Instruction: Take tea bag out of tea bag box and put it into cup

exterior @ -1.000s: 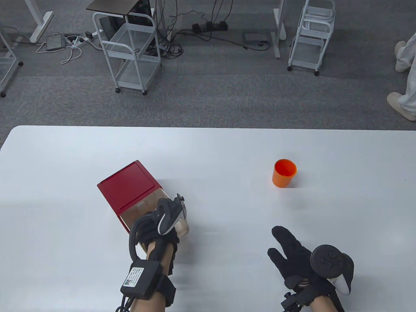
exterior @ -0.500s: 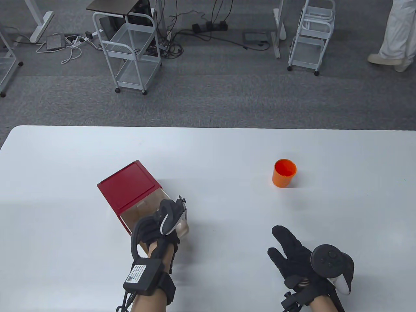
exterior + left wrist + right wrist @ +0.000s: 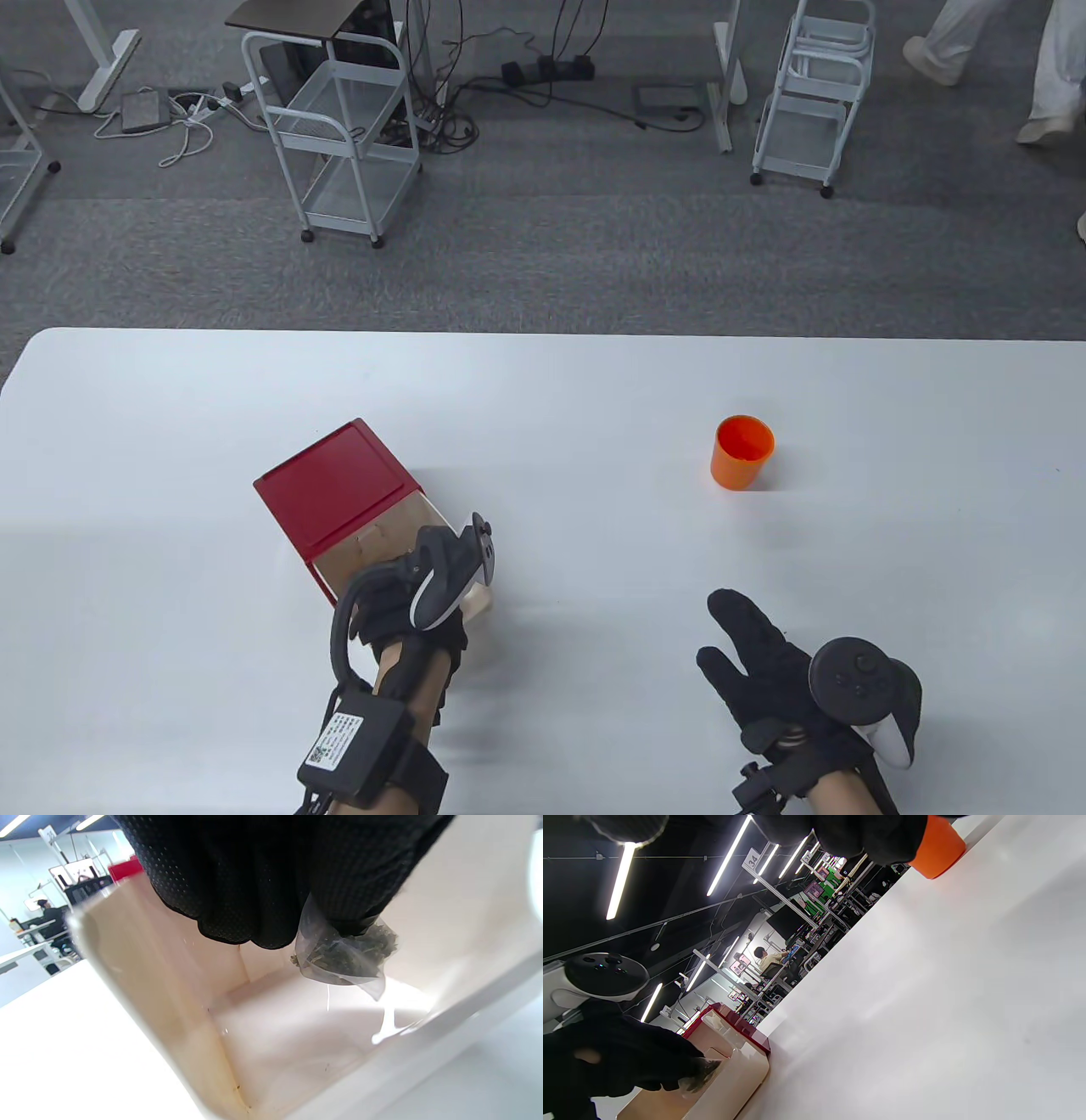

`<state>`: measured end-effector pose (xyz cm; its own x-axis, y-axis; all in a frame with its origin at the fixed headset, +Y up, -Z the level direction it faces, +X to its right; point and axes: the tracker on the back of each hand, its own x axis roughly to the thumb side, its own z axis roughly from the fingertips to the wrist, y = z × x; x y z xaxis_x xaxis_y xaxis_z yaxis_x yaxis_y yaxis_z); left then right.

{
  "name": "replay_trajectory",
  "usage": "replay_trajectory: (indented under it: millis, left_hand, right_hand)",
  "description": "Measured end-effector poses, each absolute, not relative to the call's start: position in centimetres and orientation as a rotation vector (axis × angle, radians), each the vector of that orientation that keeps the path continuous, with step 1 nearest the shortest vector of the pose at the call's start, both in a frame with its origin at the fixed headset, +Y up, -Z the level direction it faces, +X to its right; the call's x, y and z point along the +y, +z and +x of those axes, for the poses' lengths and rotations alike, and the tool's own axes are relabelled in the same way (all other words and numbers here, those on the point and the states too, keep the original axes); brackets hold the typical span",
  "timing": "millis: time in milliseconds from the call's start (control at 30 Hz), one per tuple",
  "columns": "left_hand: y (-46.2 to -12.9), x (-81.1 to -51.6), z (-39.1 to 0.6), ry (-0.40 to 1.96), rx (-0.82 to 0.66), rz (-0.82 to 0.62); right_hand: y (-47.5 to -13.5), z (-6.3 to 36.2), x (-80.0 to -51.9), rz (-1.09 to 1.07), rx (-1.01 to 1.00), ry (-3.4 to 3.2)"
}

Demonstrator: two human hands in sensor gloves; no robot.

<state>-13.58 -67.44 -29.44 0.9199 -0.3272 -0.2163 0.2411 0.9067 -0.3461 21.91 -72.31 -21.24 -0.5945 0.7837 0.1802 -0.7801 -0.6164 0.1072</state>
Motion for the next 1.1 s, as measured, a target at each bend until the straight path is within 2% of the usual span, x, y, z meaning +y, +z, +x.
replay_trajectory:
  millis: [267, 533, 767, 1100]
  left_hand:
    - [-26.9, -65.5, -10.6, -0.284, 0.157, -0.237]
    - [-25.3, -65.9, -6.4, -0.261, 0.012, -0.207]
    - [-24.1, -67.5, -2.8, -0.218, -0.107, -0.211]
    - [-22.3, -71.8, 0.6, -0.208, -0.235, -0.237]
  right_hand:
    - [-21.2, 21.8, -72.4, 0.267, 0.022, 2.219]
    - [-21.0, 21.9, -72.3, 0.262, 0.010, 2.211]
    - [-21.0, 21.9, -72.3, 0.260, 0.010, 2.209]
    - [-20.9, 22.1, -72.3, 0.250, 0.013, 2.211]
